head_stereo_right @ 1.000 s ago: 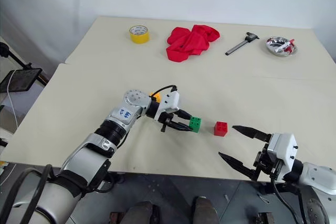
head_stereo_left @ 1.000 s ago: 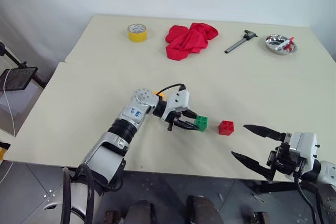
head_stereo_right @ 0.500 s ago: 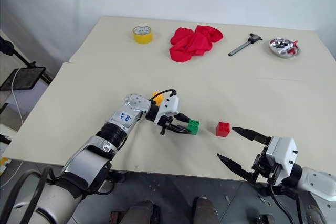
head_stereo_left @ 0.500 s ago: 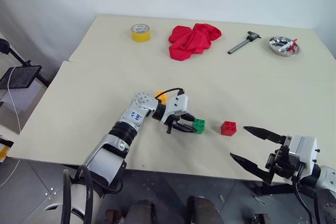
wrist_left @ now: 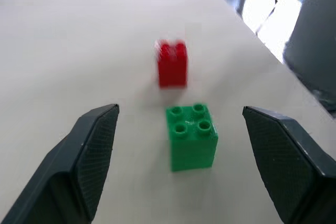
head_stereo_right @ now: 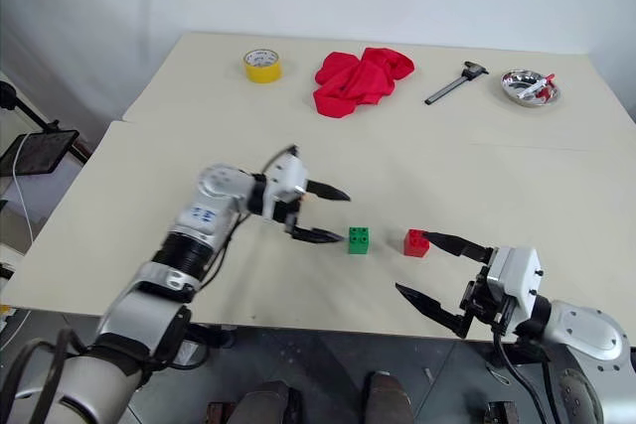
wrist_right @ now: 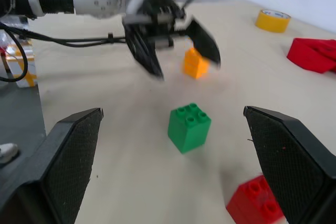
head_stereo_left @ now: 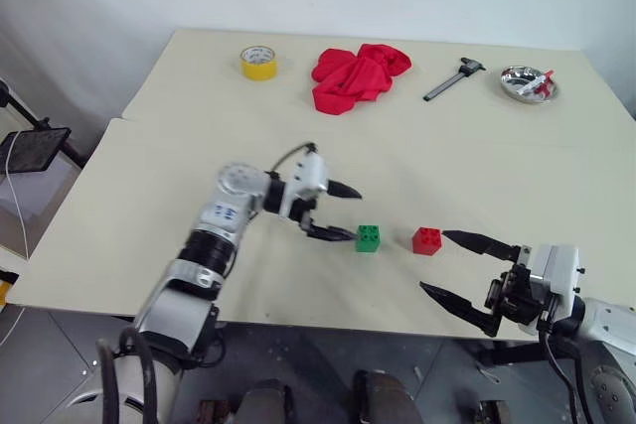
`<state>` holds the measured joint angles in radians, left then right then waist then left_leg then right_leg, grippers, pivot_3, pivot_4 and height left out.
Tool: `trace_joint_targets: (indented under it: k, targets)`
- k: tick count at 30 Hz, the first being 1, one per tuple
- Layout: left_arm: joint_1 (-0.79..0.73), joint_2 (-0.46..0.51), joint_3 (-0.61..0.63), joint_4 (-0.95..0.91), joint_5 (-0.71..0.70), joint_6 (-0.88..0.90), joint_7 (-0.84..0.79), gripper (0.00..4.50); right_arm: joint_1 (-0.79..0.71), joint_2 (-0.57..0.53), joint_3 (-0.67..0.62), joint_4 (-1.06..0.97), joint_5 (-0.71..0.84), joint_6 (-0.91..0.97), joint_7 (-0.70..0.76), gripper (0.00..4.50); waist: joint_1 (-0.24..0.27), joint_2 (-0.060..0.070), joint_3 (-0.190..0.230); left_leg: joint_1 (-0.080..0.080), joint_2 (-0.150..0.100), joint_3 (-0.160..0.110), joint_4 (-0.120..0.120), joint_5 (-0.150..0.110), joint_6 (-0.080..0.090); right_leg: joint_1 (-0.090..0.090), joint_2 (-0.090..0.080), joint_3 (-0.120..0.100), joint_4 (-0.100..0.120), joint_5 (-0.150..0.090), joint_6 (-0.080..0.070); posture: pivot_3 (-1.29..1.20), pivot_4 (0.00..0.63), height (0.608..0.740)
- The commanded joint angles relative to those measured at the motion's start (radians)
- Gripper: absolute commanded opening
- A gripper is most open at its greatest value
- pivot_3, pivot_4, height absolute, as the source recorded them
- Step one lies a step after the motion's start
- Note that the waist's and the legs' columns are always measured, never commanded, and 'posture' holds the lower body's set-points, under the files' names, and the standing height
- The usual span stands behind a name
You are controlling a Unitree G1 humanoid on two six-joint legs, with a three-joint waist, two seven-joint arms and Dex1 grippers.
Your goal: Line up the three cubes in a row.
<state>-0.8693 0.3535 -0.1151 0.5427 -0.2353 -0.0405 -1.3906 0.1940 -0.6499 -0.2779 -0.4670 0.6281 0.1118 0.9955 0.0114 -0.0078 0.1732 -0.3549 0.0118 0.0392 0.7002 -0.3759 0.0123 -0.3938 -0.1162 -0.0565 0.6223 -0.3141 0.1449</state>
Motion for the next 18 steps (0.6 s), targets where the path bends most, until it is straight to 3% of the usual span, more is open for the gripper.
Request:
trace_joint_targets:
  k: [1, 6, 11, 18]
  targets:
    - [0.101, 0.124, 0.150, -0.094, -0.100, 0.029, 0.017, 4.37, -0.069, 0.013, 0.028, -0.040, 0.039, 0.031, -0.035, 4.50, -0.006, 0.000, 0.000, 0.000, 0.001, 0.000, 0.000, 0.000, 0.000, 0.000, 0.000, 0.000, 0.000, 0.000, 0.000, 0.00, 0.150, 0.740]
    - [0.332, 0.253, 0.329, -0.125, -0.119, 0.021, 0.163, 4.47, -0.140, 0.043, 0.079, -0.064, 0.035, 0.039, -0.065, 4.50, -0.010, 0.001, 0.000, 0.000, 0.002, -0.002, 0.000, 0.000, 0.000, 0.000, -0.001, -0.002, 0.000, 0.000, 0.000, 0.00, 0.150, 0.740]
    - [0.554, 0.320, 0.478, -0.080, -0.125, 0.000, 0.288, 4.47, -0.197, 0.068, 0.133, -0.102, 0.041, 0.057, -0.095, 4.50, -0.008, 0.000, 0.001, 0.000, 0.001, -0.003, 0.000, 0.000, 0.000, 0.001, -0.003, -0.004, 0.000, 0.001, 0.000, 0.00, 0.150, 0.740]
    - [0.649, 0.307, 0.474, -0.229, -0.188, 0.096, 0.301, 4.47, -0.205, 0.064, 0.130, -0.091, 0.024, 0.041, -0.085, 4.50, 0.009, 0.000, 0.001, 0.000, -0.001, -0.004, -0.001, -0.001, 0.000, 0.001, -0.011, -0.011, 0.000, 0.001, -0.001, 0.00, 0.150, 0.740]
